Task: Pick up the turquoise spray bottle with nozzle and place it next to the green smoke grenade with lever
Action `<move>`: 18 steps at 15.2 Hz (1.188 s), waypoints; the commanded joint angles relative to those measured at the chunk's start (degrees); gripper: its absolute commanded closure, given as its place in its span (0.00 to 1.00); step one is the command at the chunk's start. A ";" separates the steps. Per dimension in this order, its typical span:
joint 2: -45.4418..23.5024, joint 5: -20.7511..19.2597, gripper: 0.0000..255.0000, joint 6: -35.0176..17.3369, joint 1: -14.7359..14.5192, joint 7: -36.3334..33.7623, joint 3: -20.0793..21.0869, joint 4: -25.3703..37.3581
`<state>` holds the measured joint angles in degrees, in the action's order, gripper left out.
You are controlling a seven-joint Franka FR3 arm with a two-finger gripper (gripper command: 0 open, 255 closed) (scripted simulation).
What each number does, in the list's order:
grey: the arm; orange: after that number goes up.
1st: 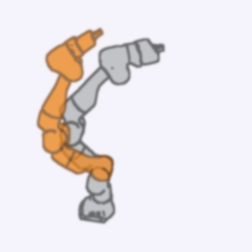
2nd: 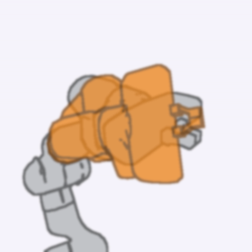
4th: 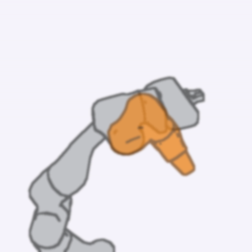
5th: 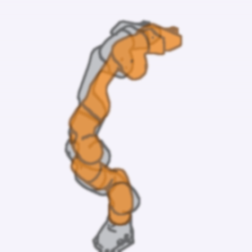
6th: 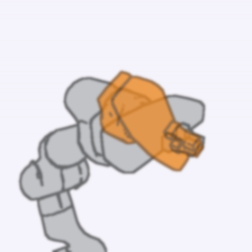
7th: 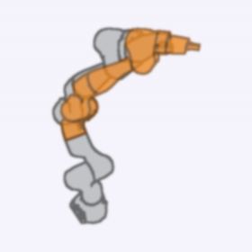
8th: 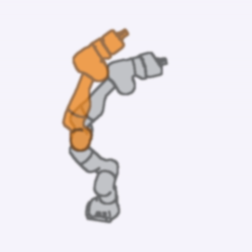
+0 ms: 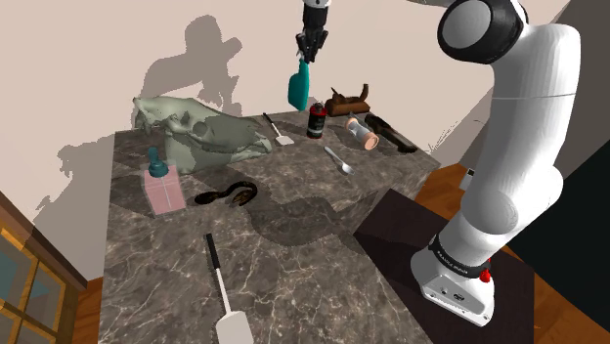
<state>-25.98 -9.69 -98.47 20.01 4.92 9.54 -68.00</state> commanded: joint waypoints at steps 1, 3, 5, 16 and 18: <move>0.33 0.02 1.00 -1.69 0.16 -0.14 -0.01 -1.98; 0.59 0.02 1.00 -3.38 0.28 -0.30 -0.01 -3.94; 0.78 0.01 1.00 -5.01 0.40 -0.47 -0.03 -5.77; 0.57 -0.36 1.00 -13.31 0.77 -1.41 -0.20 -13.92; 0.35 -0.47 1.00 -14.72 0.81 -1.59 -0.24 -15.12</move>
<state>-25.35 -10.08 -112.54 20.87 3.48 9.31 -82.79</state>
